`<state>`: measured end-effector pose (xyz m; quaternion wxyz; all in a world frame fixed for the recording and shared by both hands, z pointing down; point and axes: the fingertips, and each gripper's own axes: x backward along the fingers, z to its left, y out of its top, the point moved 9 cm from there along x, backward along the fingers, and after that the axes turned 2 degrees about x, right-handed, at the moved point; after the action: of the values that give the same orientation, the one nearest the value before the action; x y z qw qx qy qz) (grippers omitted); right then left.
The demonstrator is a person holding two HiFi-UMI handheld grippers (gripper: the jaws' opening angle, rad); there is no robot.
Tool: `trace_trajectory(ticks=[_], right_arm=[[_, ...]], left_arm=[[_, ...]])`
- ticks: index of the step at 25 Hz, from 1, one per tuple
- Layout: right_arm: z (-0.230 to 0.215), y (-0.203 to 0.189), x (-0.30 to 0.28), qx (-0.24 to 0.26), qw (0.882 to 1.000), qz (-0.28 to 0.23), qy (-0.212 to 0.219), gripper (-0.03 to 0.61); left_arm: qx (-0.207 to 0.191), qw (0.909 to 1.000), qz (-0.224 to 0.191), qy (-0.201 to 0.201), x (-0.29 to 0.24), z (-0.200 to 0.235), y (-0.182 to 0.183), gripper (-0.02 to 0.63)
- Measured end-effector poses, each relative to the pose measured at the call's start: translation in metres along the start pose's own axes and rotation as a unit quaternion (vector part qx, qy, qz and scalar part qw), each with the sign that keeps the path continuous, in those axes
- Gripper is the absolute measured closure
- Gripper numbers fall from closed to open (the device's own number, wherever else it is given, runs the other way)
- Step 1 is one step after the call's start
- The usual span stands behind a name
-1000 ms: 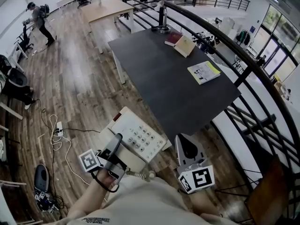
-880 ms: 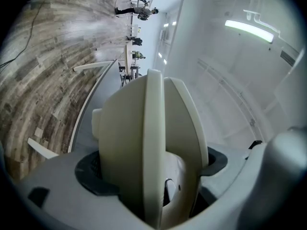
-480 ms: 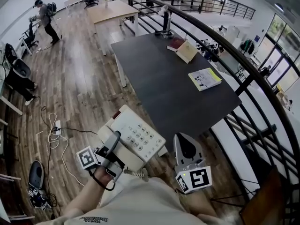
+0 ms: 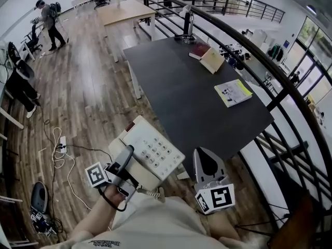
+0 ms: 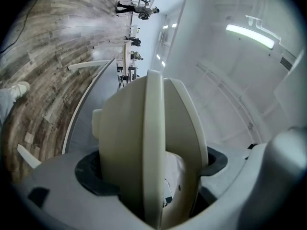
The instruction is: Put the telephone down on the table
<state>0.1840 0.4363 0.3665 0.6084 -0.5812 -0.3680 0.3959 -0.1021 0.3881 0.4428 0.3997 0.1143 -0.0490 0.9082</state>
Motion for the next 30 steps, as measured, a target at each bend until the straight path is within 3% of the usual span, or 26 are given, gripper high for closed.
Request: trace_trajectory(ticks=[8,20,30], right_arm=[[-0.009,-0.002,-0.106,0.000,1.000,0.005,0.012,0.578],[-0.033,0.003,-0.311,0.000,1.000,0.024,0.002,0.577],[-0.052,0.036,-0.461,-0.022,0.999,0.023,-0.023,0.577]], left_arm=[[0.008,1.0000,-0.003,0.001,-0.048,0.014,0.086,0.147],[0.012,0.9993,0.033,0.012,-0.152,0.038,0.266,0.147],[0.025,0.9982,0.051,0.018,-0.239,0.037,0.396,0.147]])
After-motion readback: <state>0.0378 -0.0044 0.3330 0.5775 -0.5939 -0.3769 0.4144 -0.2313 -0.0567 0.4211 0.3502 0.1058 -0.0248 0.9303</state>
